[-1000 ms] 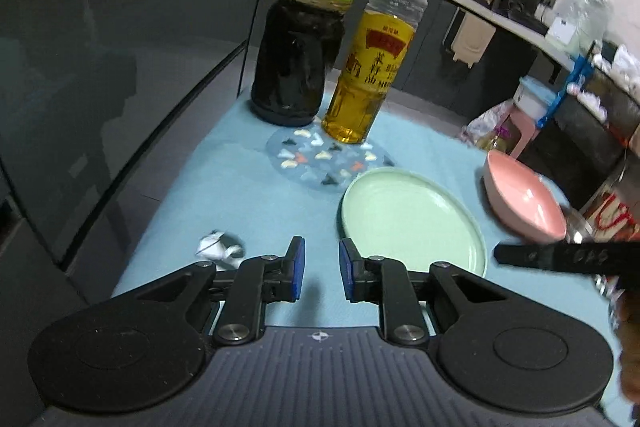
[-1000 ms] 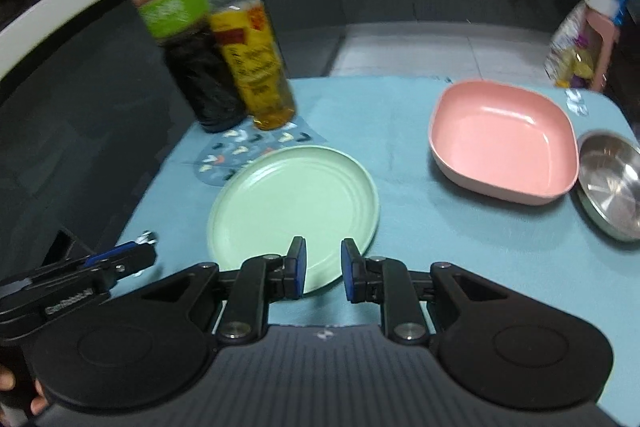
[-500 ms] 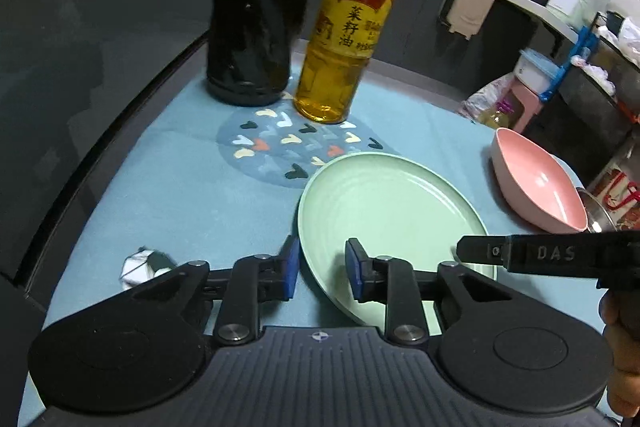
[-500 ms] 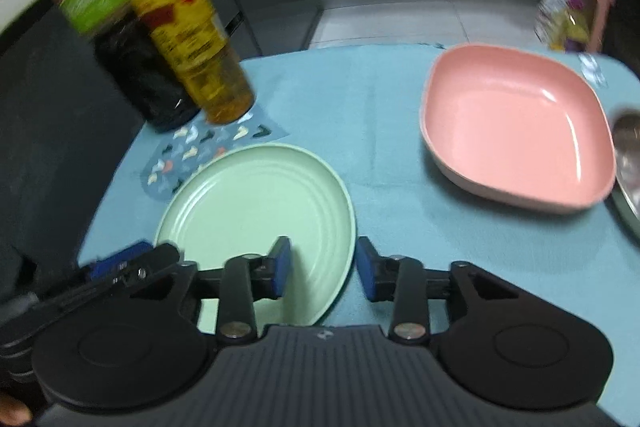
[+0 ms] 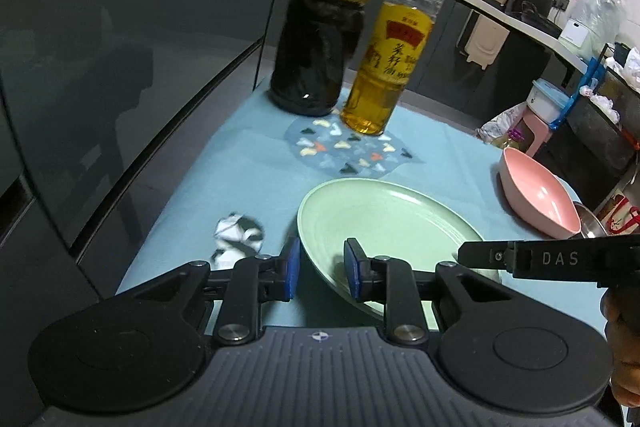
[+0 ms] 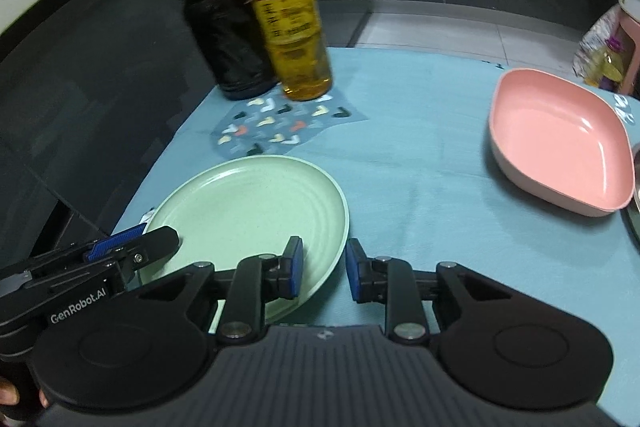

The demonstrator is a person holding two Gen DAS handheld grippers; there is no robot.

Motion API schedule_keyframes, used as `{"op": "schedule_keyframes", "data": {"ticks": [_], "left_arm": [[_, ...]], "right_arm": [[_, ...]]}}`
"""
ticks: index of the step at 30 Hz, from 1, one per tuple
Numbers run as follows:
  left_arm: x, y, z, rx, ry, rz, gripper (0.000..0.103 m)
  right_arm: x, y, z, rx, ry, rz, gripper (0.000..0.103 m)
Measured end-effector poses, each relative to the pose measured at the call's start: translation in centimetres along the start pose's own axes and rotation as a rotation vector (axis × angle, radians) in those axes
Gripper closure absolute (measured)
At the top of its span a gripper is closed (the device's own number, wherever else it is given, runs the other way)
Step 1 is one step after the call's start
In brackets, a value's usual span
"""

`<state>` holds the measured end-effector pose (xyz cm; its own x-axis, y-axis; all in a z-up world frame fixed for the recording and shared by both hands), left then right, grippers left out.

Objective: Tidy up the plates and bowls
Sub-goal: 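Lift the pale green plate, carry it to the black bowl, release, then reach both grippers to the pink square dish rim and close on it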

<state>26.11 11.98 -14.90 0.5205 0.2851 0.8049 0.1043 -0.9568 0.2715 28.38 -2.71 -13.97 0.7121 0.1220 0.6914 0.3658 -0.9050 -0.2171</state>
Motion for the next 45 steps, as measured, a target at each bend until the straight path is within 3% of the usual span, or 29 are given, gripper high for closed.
{"op": "schedule_keyframes", "data": {"ticks": [12, 17, 23, 28, 35, 39, 45], "left_arm": [[-1.9, -1.7, -0.5, -0.004, -0.042, -0.033, 0.082], [-2.2, -2.0, -1.1, 0.024, -0.024, -0.009, 0.081], [-0.7, -2.8, -2.6, 0.068, 0.03, -0.05, 0.08], [0.6, -0.3, -3.4, 0.037, 0.058, -0.01, 0.08], [1.1, 5.2, -2.7, -0.02, 0.027, 0.075, 0.08], [1.6, 8.5, -1.8, -0.032, 0.009, 0.112, 0.074], [1.9, 12.3, 0.6, -0.012, -0.035, 0.155, 0.073]], "right_arm": [[-1.7, -1.4, -0.1, -0.002, -0.039, -0.031, 0.083], [-2.3, -0.8, -0.2, -0.031, -0.034, -0.02, 0.083], [-2.1, 0.5, -1.8, -0.032, 0.005, 0.0, 0.083], [-1.7, 2.4, -3.2, -0.042, 0.047, 0.038, 0.083], [-0.7, 7.8, -5.9, -0.088, 0.123, 0.154, 0.082], [0.2, 12.2, -8.0, -0.135, 0.192, 0.259, 0.081], [0.5, 18.5, -8.9, -0.2, 0.2, 0.459, 0.077]]}}
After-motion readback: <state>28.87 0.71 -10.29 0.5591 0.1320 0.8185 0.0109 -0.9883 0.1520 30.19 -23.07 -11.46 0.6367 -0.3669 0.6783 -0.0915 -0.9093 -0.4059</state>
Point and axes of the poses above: each gripper's, at about its wrist camera, not at the fingertips, and z roughly the way its jaws point, y to its right, x to its top, the point moved 9 cm from there along z, roughly the way its jaws point, and after that the axes turned 9 degrees about y, right-handed, at the moved point
